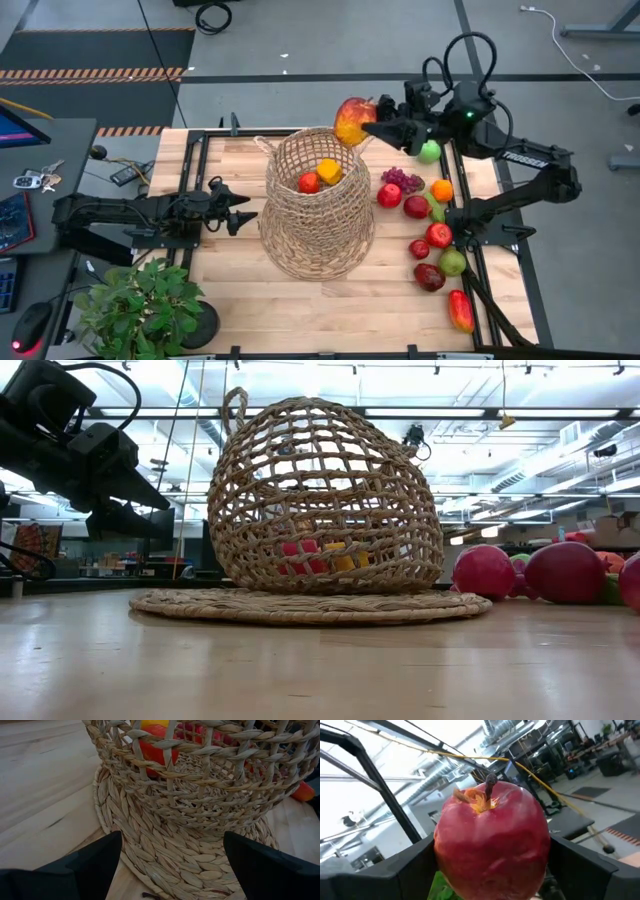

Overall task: Build produce basket
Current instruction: Put the red apple into the brown basket

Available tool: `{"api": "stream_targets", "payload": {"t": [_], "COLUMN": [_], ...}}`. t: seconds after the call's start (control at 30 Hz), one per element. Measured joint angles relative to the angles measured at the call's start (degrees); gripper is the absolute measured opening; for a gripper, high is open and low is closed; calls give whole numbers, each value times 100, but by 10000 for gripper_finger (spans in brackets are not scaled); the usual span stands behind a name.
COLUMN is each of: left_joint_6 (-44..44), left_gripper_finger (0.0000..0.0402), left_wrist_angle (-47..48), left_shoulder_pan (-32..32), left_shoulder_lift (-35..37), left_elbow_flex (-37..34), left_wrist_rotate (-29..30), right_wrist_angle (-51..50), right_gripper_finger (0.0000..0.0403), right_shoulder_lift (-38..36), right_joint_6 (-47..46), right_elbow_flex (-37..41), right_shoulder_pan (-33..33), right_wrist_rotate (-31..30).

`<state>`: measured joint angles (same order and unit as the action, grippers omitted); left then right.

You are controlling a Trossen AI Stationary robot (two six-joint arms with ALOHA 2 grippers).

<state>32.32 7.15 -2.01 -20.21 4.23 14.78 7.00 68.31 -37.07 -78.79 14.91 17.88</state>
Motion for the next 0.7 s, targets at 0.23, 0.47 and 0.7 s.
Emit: {"api": "stream_targets", "payload": {"t": [0.23,0.47,0.7], "left_joint_6": [-1,-2,-2], "left_gripper_finger": [357,357,357], "left_wrist_angle": [-1,-1,-1], "left_shoulder_pan": [1,1,-1], "left_shoulder_lift": [0,0,0], "left_elbow_flex": [0,0,0], "left_wrist_rotate": [1,-1,1], "right_wrist_angle": [-46,-459,-2133], "right_gripper_finger": [348,348,348], "right_shoulder_lift": [11,9,11], "right_joint_6": [-142,-311,191], "right_elbow_flex": [-2,-2,1], "right_shoulder_pan": [380,789,695], "right_wrist_rotate": [-42,-81,-757]}}
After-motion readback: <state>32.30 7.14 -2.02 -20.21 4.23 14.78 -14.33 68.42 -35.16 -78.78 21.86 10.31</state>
